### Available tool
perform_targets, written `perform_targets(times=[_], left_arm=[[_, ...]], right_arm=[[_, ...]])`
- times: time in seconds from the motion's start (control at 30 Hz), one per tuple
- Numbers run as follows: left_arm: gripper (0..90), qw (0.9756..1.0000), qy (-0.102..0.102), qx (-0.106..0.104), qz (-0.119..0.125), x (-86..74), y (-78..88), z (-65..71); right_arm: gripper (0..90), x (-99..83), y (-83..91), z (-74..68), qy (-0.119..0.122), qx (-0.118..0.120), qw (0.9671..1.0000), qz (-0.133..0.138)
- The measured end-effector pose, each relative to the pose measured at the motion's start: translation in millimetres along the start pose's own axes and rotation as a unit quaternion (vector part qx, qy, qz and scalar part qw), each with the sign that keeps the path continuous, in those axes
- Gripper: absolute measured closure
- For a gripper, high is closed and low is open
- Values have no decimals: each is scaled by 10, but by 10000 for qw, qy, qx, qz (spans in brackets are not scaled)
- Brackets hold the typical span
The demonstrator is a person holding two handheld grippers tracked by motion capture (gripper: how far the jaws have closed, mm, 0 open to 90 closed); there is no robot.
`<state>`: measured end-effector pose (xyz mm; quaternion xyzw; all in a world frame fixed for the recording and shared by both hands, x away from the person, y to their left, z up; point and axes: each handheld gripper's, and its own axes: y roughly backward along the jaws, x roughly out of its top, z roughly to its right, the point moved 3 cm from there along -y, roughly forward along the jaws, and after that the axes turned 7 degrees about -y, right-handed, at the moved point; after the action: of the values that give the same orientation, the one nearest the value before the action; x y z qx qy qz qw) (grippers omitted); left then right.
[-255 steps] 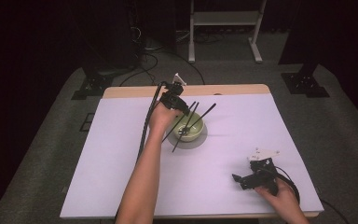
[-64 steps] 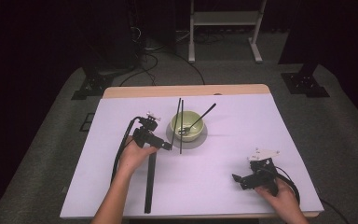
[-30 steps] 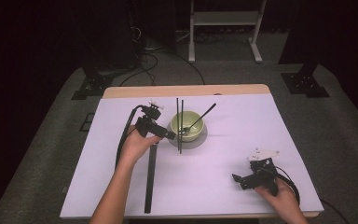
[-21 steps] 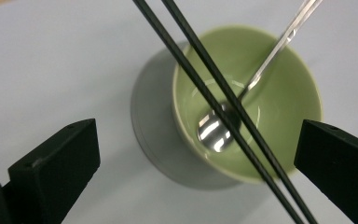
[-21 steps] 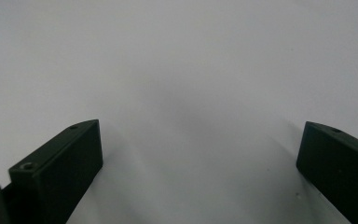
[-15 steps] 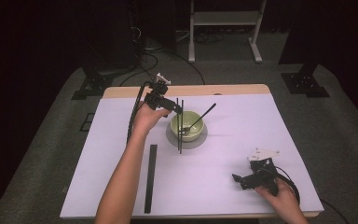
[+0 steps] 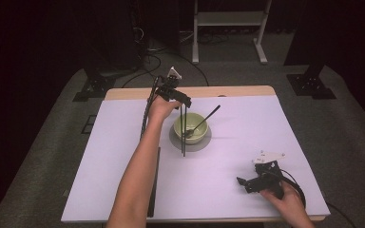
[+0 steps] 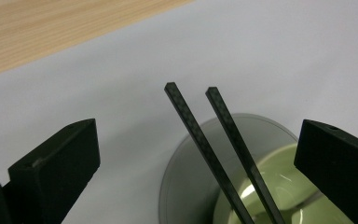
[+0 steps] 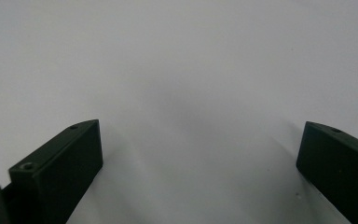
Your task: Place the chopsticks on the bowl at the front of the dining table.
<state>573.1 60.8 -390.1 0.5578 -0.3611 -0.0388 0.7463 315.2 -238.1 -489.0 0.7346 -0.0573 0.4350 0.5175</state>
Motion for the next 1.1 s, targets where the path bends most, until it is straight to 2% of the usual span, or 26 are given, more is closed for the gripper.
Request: perform_targets(times=[0.13,0.4,1.1], left_arm=[[0,9999,20,122,-69,-7,-114,-22],[0,9997,85,158,-175,-30,-232,-62],[0,9989,142,279,-337,-70,-186,-150]], right_arm=[[0,0,0,0,1,0,10000,-1],[0,0,0,0,0,0,10000,-1],[0,0,0,0,0,0,10000,-2]])
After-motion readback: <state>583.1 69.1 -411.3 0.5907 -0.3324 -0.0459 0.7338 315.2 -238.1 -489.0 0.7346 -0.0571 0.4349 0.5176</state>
